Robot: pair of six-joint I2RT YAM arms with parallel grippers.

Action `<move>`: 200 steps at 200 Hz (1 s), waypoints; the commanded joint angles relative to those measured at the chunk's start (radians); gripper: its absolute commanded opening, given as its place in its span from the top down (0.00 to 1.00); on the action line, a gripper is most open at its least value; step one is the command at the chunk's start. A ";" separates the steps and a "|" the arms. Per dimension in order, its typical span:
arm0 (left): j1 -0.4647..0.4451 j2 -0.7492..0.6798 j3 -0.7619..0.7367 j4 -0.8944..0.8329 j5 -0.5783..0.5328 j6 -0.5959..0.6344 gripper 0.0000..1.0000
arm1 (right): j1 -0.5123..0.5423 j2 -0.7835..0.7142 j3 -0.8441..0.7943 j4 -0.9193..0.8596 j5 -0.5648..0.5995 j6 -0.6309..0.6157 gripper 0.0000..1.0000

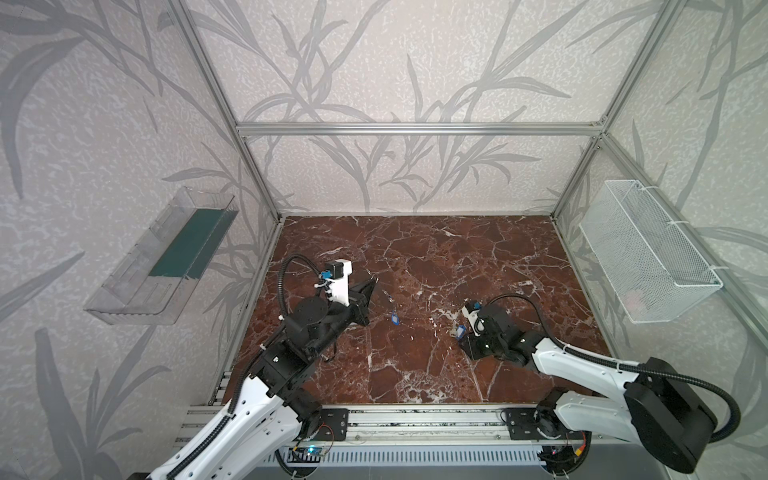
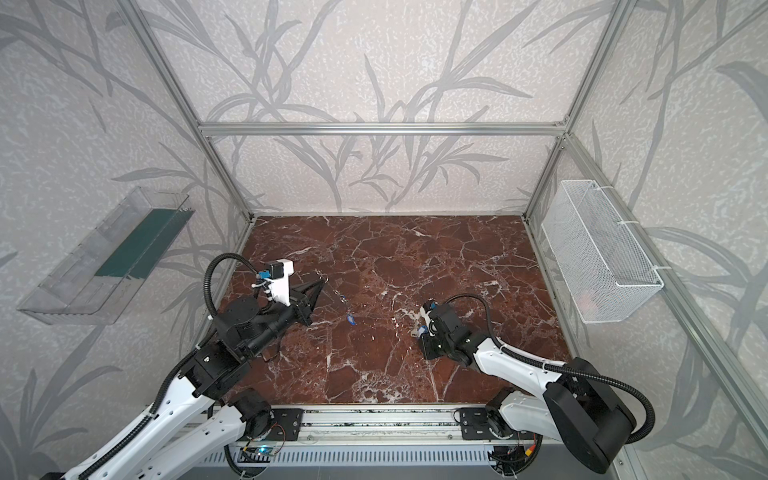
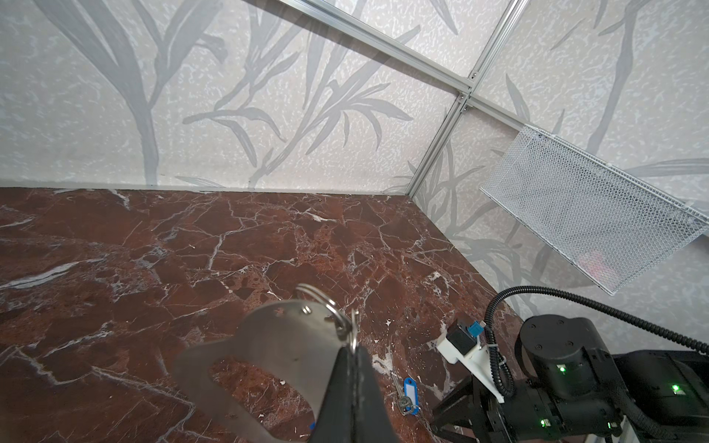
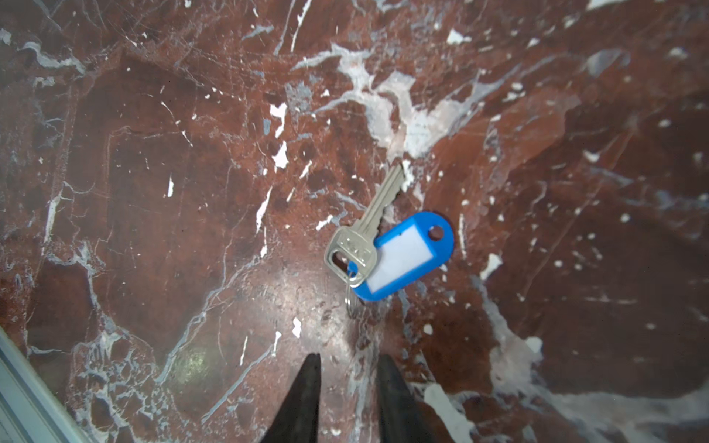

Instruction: Put the keys on the keyring

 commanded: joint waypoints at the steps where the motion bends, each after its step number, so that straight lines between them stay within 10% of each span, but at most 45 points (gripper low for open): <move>1: 0.001 0.000 -0.002 0.039 0.005 -0.004 1.00 | 0.014 -0.035 -0.044 0.194 0.042 0.005 0.76; 200: -0.001 -0.005 0.000 0.033 0.003 -0.004 1.00 | 0.036 0.085 -0.005 0.209 0.115 -0.072 0.85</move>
